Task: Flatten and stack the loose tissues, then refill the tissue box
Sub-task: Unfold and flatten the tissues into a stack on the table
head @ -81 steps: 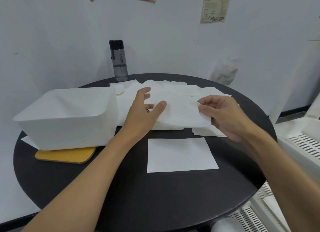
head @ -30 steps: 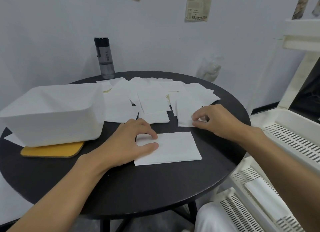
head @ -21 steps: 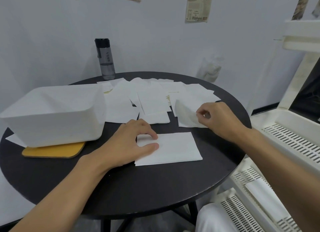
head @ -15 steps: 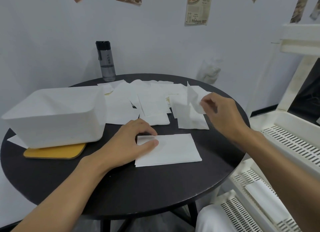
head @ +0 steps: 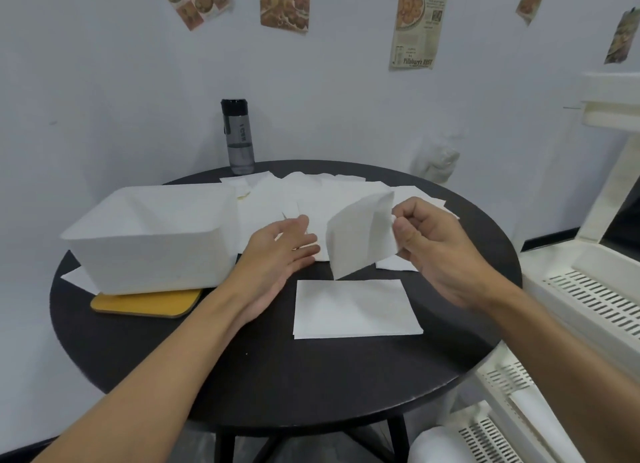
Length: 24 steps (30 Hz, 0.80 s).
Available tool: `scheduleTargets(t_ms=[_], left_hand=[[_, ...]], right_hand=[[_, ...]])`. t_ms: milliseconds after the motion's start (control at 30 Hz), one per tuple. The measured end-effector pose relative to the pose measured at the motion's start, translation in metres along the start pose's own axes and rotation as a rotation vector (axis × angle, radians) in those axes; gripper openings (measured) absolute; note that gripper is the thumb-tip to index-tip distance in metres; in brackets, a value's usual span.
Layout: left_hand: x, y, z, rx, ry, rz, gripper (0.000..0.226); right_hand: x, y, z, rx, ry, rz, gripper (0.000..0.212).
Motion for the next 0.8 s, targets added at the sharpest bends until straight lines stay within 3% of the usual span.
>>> scheduleTargets(t_ms=[133, 267, 433, 633, 700, 800], left_hand=[[-0.003, 0.001, -0.001, -0.029, -0.046, -0.048, 0.049], [-0.004, 0.005, 0.003, -0.065, 0.004, -0.11, 0.034], [0.003, 0.005, 0.011, -0.157, 0.08, -0.028, 0.017], [0.008, 0.005, 0.013, -0.267, -0.045, 0.086, 0.017], [0.008, 0.005, 0.013, -0.295, -0.093, 0.1, 0.017], [0.01, 0.008, 0.014, -0.349, -0.186, 0.119, 0.016]], right_hand=[[-0.006, 0.005, 0.002, -0.076, -0.165, -0.076, 0.022], [-0.007, 0.006, 0.003, -0.136, -0.226, -0.1, 0.031], [0.001, 0.004, 0.009, -0.217, -0.203, -0.015, 0.05], [0.01, 0.002, -0.003, -0.229, -0.179, 0.058, 0.038], [0.014, 0.002, -0.002, -0.177, -0.061, 0.123, 0.02], [0.019, 0.0, 0.003, -0.134, 0.122, 0.165, 0.024]])
Point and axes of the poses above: each hand's wrist, its own y-axis away from the middle knuckle, its own x-axis out of the back of the hand, z = x × y, the point moved 4 cm from there along -y, towards the middle knuckle, and after that the axes turned 13 degrees about z, right-handed, at the moved point
